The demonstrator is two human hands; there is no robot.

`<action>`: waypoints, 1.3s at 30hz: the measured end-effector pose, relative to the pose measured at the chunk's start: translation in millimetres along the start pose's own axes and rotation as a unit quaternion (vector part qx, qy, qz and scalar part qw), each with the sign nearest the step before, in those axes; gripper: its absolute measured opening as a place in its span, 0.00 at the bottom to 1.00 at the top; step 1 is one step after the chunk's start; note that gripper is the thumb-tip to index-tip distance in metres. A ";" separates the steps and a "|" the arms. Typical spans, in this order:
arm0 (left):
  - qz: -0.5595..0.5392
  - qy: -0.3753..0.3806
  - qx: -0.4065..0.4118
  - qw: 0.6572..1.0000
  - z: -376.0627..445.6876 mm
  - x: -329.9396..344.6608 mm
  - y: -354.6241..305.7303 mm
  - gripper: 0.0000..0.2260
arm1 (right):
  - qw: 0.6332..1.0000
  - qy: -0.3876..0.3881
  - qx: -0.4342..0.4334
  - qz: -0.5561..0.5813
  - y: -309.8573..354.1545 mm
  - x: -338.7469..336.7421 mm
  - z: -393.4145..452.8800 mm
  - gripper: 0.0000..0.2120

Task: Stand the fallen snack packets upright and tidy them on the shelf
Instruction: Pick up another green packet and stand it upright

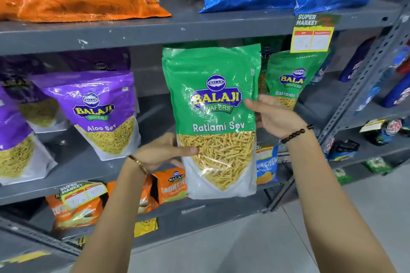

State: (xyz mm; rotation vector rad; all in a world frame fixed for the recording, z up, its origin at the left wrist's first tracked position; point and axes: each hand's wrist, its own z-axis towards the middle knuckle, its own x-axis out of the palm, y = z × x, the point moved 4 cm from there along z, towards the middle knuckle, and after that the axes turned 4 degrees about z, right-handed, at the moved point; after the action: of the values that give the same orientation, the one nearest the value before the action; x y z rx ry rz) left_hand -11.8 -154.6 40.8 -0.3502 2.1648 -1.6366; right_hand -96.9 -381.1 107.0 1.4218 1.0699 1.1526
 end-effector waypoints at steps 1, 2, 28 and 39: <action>0.000 0.007 0.006 1.000 -2.1 -0.3 -3.0 0.21 | 1.000 0.014 -0.003 -0.001 0.5 -0.7 0.5 0.11; -0.001 0.014 0.009 1.000 -3.1 -0.9 -4.8 0.24 | 1.000 0.015 -0.002 -0.001 0.7 0.3 0.4 0.15; -0.042 -0.347 -0.082 0.933 122.3 -62.1 78.2 0.07 | 0.989 -0.134 0.056 0.011 -89.4 -34.8 119.9 0.26; -0.229 -0.316 -0.097 0.916 139.0 -47.7 103.8 0.16 | 0.990 -0.058 0.120 -0.052 -156.7 -26.8 152.4 0.26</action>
State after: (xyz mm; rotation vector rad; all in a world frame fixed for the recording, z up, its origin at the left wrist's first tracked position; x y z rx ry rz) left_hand 98.5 -224.0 -83.1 -1.3308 1.8058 -1.2516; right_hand 40.8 -409.8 -62.4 1.5776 1.2150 0.8777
